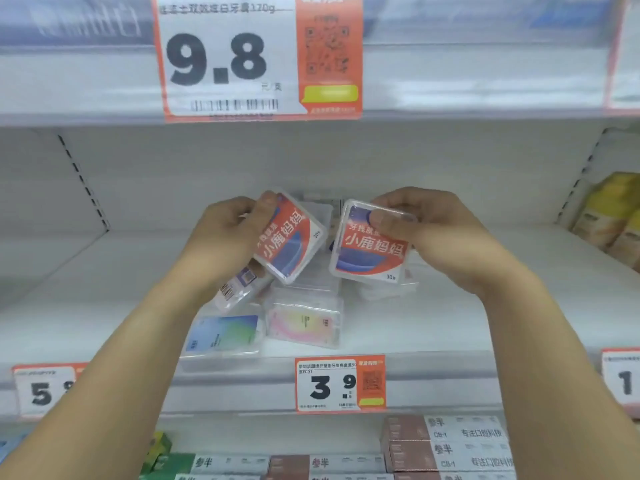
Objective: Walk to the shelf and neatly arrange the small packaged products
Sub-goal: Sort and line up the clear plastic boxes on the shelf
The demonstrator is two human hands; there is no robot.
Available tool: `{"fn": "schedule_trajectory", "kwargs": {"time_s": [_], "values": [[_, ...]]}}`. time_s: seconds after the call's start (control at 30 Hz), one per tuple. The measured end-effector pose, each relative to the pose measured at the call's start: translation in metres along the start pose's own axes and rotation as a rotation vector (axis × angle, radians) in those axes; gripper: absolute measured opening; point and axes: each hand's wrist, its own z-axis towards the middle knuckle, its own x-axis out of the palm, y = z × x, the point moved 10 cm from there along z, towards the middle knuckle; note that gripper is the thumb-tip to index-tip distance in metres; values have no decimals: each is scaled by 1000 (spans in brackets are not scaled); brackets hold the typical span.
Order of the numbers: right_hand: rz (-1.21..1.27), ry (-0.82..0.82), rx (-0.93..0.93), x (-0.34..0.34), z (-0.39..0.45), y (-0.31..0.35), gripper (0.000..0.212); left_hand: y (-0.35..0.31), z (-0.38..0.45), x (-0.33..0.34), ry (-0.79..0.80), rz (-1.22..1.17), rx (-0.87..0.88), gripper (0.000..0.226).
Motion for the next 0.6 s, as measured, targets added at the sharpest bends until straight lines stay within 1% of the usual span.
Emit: {"fn": "schedule_trajectory", "kwargs": {"time_s": [0.07,0.1,0.2,0.27,0.3,0.33,0.4,0.43,0.5,0.57,0.6], "values": [[82,59,6,8,-2,-1,4,0,-3,9,80,-60,-24,40],[109,80,9,11,-3,-1,4,-2,-6,18,157,-112,-34,34],[166,118,27,15,-6,-9,9,-10,-22,54,472,-278,-52,11],[175,152,62,15,-10,-14,19,-17,-33,73,613,-239,-8,35],[159,161,72,12,-13,-14,22,-23,-38,81,646,-194,39,38],[132,151,75,5,-16,-14,23,-30,-41,89,643,-150,87,35],[54,73,71,-19,-23,-14,26,-44,-48,107,601,-74,160,31],[-4,17,72,-36,-28,-15,28,-46,-49,118,562,11,207,35],[-159,-93,105,-73,-40,-24,30,-45,-46,140,450,275,340,49],[-327,-226,187,-118,-51,-45,32,-47,-46,161,333,451,489,50],[-389,-317,243,-146,-59,-59,33,-47,-46,171,303,511,523,52]]}}
